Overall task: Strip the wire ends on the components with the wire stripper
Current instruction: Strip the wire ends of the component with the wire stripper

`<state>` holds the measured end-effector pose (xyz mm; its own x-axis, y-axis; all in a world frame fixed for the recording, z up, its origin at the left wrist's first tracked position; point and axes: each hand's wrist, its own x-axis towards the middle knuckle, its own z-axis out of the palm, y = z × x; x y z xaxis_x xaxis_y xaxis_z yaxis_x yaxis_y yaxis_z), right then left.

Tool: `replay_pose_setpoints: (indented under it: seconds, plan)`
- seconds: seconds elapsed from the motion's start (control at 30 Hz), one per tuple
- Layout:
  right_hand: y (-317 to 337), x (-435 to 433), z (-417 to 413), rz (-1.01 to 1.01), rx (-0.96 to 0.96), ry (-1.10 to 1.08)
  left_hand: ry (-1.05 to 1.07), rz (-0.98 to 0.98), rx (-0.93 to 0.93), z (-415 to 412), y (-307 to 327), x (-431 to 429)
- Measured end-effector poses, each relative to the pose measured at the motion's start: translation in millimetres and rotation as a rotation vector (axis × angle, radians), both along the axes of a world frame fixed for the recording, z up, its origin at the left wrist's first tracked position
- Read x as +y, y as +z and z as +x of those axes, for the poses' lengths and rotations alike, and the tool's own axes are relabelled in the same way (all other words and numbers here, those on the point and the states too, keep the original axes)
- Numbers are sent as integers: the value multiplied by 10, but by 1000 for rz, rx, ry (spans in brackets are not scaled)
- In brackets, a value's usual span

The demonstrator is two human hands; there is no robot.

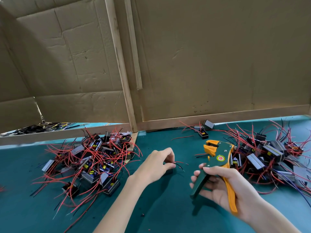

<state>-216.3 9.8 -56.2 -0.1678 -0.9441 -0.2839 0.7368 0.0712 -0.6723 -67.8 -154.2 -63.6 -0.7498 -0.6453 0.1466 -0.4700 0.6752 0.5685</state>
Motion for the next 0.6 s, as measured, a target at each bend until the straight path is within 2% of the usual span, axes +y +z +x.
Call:
replay_pose_setpoints:
  seconds: [0.2, 0.6]
  plan:
    - [18, 9, 6, 2, -4, -3, -3, -49, 76, -10, -50, -7]
    - [37, 19, 28, 14, 1, 0, 27, -117, 86, -45, -91, 3]
